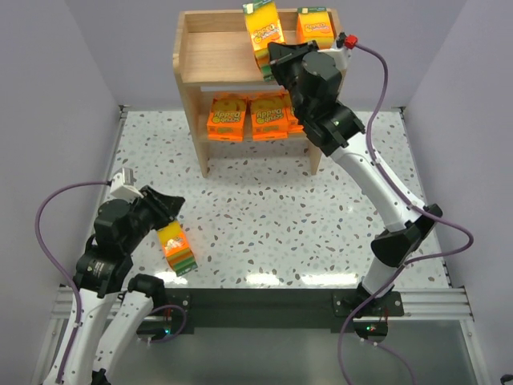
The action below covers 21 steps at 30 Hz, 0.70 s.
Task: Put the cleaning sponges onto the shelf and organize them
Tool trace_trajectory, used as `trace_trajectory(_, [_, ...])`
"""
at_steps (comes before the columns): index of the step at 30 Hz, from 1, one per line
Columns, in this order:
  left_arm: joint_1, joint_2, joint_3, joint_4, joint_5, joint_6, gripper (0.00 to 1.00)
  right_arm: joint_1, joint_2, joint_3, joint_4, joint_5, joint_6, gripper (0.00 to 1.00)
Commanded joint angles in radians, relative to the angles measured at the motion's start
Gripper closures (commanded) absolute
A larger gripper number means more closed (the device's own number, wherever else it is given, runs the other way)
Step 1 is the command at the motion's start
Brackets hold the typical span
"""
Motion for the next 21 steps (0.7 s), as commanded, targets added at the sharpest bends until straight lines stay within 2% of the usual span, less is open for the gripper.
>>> trace_trajectory(1, [-0.003, 0.000, 0.001, -0.007, -0.011, -0.007, 0.63, -0.016, 0.004, 0.074, -0.013, 0.054, 0.064, 1.00])
trace_trajectory(7, [-0.003, 0.001, -0.007, -0.025, -0.034, -0.009, 0.60, -0.040, 0.005, 0.012, -0.005, 0.119, 0.114, 1.00])
trace_trajectory(13, [-0.003, 0.006, 0.004, -0.036, -0.043, -0.004, 0.59, -0.080, 0.045, 0.018, -0.011, 0.070, 0.173, 1.00])
trace_trajectory(14, [-0.003, 0.006, 0.005, -0.039, -0.043, -0.004, 0.59, -0.082, 0.050, 0.017, -0.002, 0.066, 0.176, 0.96])
trace_trajectory(15, [-0.003, 0.008, 0.008, -0.042, -0.046, -0.004, 0.58, -0.085, 0.055, 0.017, 0.010, 0.054, 0.173, 0.83])
trace_trajectory(17, [-0.003, 0.009, 0.013, -0.048, -0.057, -0.004, 0.57, -0.088, 0.061, 0.018, 0.058, 0.036, 0.150, 0.67])
trace_trajectory(18, [-0.003, 0.012, 0.019, -0.053, -0.060, 0.001, 0.55, -0.092, 0.068, 0.024, 0.072, 0.004, 0.144, 0.53])
trace_trajectory(21, [-0.003, 0.015, 0.028, -0.070, -0.097, 0.001, 0.50, -0.100, 0.073, 0.034, 0.147, -0.064, 0.101, 0.36])
